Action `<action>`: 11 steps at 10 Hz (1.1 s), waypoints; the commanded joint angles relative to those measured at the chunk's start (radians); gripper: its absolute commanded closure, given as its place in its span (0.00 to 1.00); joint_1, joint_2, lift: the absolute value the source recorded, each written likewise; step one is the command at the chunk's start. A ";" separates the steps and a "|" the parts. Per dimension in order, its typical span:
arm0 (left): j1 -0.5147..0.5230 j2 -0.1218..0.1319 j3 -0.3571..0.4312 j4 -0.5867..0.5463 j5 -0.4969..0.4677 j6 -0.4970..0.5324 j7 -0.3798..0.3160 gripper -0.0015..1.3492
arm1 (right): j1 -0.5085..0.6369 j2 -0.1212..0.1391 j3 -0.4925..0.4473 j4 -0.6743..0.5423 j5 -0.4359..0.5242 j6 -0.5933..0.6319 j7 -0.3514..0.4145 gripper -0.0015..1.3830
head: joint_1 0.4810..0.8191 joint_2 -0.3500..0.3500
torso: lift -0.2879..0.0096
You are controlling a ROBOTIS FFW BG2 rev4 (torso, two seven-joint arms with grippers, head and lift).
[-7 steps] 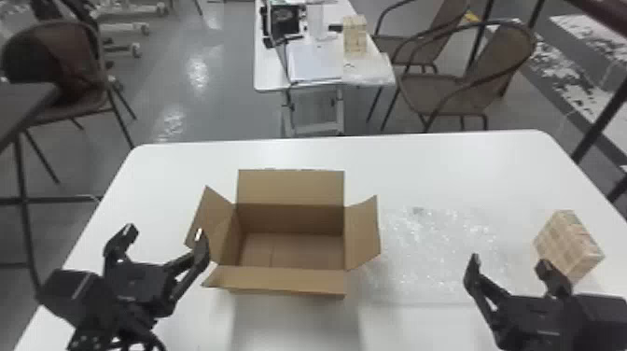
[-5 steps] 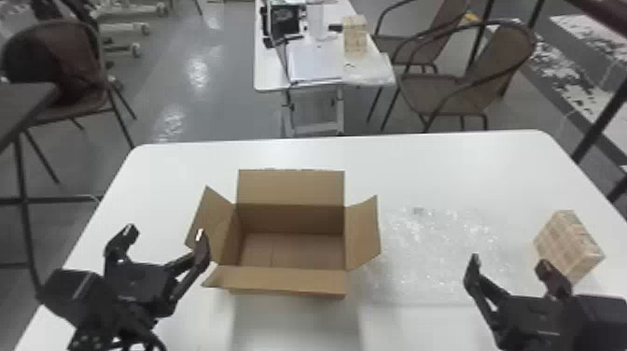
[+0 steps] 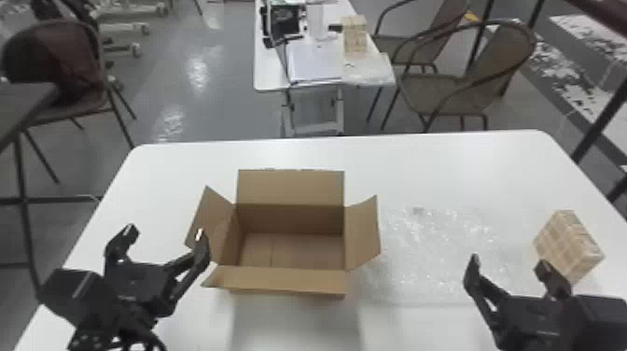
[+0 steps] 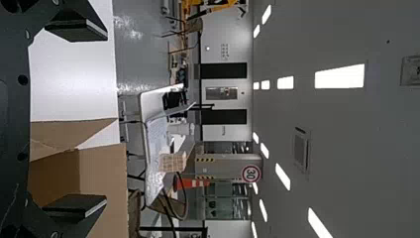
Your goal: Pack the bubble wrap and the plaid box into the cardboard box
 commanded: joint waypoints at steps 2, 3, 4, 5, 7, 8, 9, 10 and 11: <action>-0.001 -0.004 0.000 0.000 0.001 0.002 0.000 0.11 | 0.000 0.000 0.000 0.000 0.000 0.000 -0.001 0.22 | 0.63 0.59 | 0.64; -0.003 -0.004 0.000 0.000 0.003 0.003 0.000 0.11 | 0.000 0.000 0.000 0.002 0.000 0.000 0.001 0.22 | 0.63 0.59 | 0.64; -0.009 -0.004 -0.002 -0.002 0.015 0.017 -0.002 0.11 | 0.000 0.000 0.000 0.002 0.000 0.000 -0.001 0.22 | 0.63 0.59 | 0.64; -0.020 -0.004 -0.005 -0.002 0.039 0.039 -0.002 0.11 | 0.000 0.000 0.000 0.002 0.000 0.000 -0.001 0.22 | 0.63 0.59 | 0.64; -0.041 0.026 -0.026 -0.002 0.089 0.077 -0.005 0.11 | -0.003 0.000 0.003 0.005 0.000 0.000 0.001 0.22 | 0.63 0.59 | 0.64; -0.049 0.046 -0.031 -0.002 0.099 0.091 -0.012 0.11 | -0.005 0.000 0.003 0.005 0.000 0.000 -0.001 0.22 | 0.63 0.58 | 0.64; -0.052 0.052 -0.029 -0.002 0.102 0.095 -0.015 0.11 | -0.005 0.000 0.003 0.006 0.000 0.000 0.001 0.22 | 0.63 0.57 | 0.64; -0.061 0.048 -0.021 -0.002 0.113 0.115 -0.032 0.11 | -0.005 0.000 0.003 0.006 0.000 0.000 0.001 0.22 | 0.63 0.57 | 0.64; -0.087 0.040 0.003 -0.002 0.118 0.168 -0.091 0.11 | -0.008 0.000 0.003 0.006 0.000 0.000 0.001 0.22 | 0.63 0.57 | 0.64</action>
